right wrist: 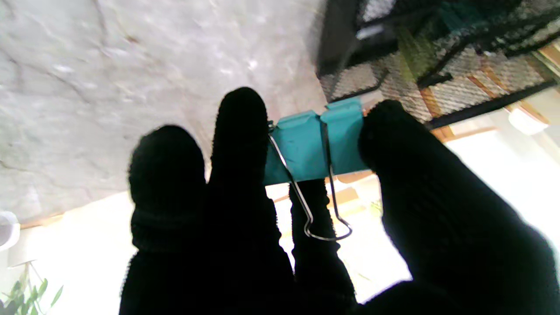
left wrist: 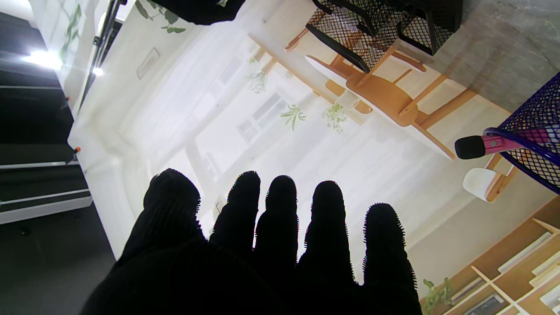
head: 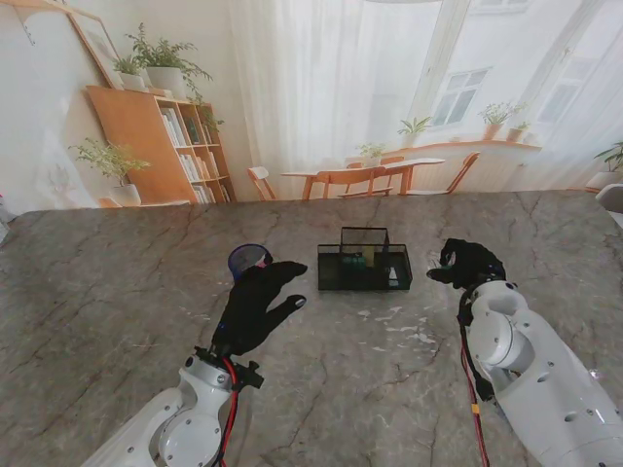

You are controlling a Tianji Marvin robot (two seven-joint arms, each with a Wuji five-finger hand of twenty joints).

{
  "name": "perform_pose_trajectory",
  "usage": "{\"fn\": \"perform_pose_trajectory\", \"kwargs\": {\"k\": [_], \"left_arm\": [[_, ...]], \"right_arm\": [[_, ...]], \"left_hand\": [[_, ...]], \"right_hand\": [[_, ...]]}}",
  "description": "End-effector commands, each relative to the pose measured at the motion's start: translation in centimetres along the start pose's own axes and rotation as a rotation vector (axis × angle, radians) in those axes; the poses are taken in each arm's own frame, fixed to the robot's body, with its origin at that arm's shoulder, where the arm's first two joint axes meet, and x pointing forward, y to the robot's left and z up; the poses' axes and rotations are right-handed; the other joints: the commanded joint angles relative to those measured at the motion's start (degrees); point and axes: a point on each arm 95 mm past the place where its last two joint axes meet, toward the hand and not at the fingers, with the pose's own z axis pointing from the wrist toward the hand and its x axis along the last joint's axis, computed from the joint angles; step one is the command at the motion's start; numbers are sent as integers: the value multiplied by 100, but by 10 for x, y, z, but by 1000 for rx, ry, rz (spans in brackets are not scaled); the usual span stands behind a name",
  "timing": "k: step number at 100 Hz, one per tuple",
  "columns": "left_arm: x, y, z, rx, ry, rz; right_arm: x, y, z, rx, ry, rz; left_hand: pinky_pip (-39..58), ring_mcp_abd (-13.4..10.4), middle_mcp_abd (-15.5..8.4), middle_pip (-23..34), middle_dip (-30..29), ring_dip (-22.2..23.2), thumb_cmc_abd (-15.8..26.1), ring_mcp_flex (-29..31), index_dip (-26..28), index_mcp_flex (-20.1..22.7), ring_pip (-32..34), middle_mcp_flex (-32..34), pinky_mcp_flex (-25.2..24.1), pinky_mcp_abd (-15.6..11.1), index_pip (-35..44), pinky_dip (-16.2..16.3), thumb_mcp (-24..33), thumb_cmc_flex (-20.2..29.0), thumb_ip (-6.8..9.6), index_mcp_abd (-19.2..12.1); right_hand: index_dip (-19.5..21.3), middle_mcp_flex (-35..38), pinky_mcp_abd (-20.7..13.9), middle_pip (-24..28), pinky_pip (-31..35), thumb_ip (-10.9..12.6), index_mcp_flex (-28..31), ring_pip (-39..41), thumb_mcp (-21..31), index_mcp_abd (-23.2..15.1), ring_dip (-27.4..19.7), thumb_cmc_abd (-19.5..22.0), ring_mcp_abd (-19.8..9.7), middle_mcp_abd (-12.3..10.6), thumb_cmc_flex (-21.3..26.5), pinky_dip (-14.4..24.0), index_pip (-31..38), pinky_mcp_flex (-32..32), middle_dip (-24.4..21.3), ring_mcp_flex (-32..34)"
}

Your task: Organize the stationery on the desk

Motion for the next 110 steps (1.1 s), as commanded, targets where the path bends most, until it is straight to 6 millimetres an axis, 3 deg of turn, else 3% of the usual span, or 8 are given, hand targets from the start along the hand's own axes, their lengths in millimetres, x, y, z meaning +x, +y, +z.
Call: {"fn": "perform_pose_trajectory", "kwargs": {"k": [1, 29, 77, 110], "left_arm": [[2, 1, -1, 6, -3, -16], [0, -2, -3, 20, -18, -27], [-2, -4, -3, 16, -25, -28], [-3, -4, -3, 8, -24, -25]], "right_arm": [[20, 19, 8, -29, 39, 23], [65, 37, 27, -52, 81, 92], [126, 7, 65, 25, 87, 180], [158, 4, 73, 47, 92, 176]], "left_hand": [[-98, -122, -147, -2, 42, 42, 398, 84, 32, 138, 48, 36, -1, 11, 83, -31, -90, 61, 215, -190], [-102, -114, -148, -3, 42, 42, 405, 79, 31, 143, 46, 36, -10, 9, 83, -31, -92, 52, 215, -183], [-108, -111, -153, -1, 44, 45, 400, 87, 31, 147, 50, 42, -14, 9, 85, -31, -91, 47, 217, -187], [-111, -106, -145, 4, 46, 46, 401, 89, 32, 149, 52, 58, -13, 14, 87, -28, -91, 41, 215, -196]], "right_hand": [[-38, 651, -166, 495, 228, 119, 134, 24, 869, 33, 102, 181, 59, -1205, 1087, -116, 131, 162, 220, 122], [-7, 604, -162, 501, 248, 153, 91, 19, 773, 101, 109, 230, 101, -1145, 1179, -160, 108, 168, 243, 100], [13, 530, -222, 456, 180, 129, 28, -15, 407, 35, 91, 461, 91, -1153, 1259, -301, 64, 141, 139, 13], [16, 502, -187, 487, 211, 125, 18, 5, 208, 108, 87, 549, 130, -1082, 1303, -341, 78, 158, 80, 1]]}}
